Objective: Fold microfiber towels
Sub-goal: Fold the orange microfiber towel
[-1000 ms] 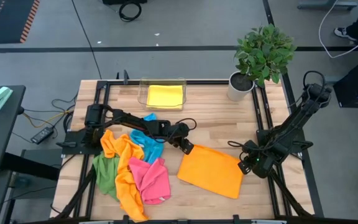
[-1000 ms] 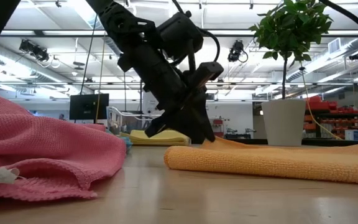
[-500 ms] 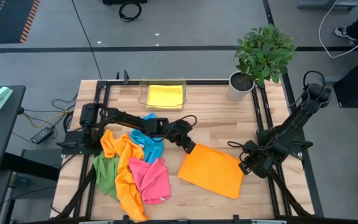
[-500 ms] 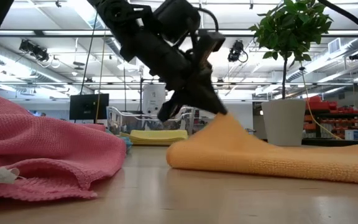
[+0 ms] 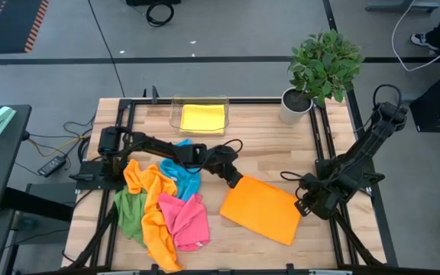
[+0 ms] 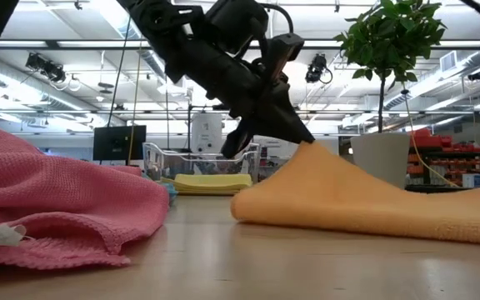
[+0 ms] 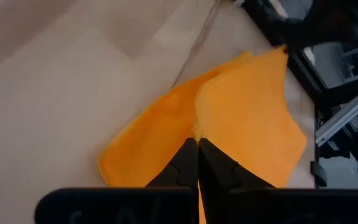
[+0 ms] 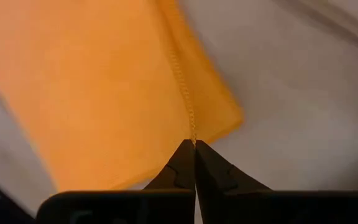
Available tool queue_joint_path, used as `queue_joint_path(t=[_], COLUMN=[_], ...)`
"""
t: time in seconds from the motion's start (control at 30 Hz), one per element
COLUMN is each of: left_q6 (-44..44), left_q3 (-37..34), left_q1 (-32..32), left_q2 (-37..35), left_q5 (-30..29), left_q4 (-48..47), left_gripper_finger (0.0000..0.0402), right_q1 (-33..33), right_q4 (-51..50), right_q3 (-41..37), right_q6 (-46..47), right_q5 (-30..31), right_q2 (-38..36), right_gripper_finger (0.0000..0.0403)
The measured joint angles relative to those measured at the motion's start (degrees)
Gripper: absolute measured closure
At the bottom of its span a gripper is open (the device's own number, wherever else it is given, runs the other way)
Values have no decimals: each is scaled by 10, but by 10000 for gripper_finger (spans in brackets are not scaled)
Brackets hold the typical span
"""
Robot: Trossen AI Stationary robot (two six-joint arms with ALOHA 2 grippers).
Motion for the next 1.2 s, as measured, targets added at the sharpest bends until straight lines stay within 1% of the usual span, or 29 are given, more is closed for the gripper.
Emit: queue_joint_path(t=[0.13,0.2,0.33,0.4,0.53,0.63,0.77,0.83,0.9,0.97,1.03,1.07,1.1,1.13,1.2], left_q6=[13,14,14,15,10,0,-2,-12,-34,-61,-85,-98,-103,-104,-79], left_q3=[0,0,0,0,0,0,-1,0,0,0,0,0,0,0,0], left_q1=[0,0,6,11,16,19,26,34,42,46,37,27,16,7,-9], left_q2=[0,0,7,13,26,26,24,23,21,20,19,19,19,19,19], left_q5=[0,0,-7,-10,-11,-11,-10,1,31,83,146,169,178,175,132], left_q4=[35,45,36,38,22,6,-17,-22,-24,-22,-23,-27,-32,-39,-52], left_gripper_finger=[393,394,396,389,366,342,306,290,276,264,255,252,250,249,251], right_q1=[0,0,0,0,0,-1,-1,-1,-1,-1,1,3,5,8,9], right_q4=[-20,-47,-95,-99,-92,-92,-96,-107,-115,-113,-106,-99,-95,-94,-93], right_q3=[24,34,37,32,20,16,10,9,9,10,15,17,18,18,18], right_q6=[0,3,16,15,14,14,19,19,23,29,31,31,31,31,31], right_q5=[-1,-6,-41,-52,-47,-41,-40,-36,-34,-33,-27,-20,-10,3,30], right_q2=[0,0,0,0,1,2,2,2,1,1,1,1,1,1,1], right_gripper_finger=[400,401,401,401,397,373,327,304,284,268,256,252,249,248,246])
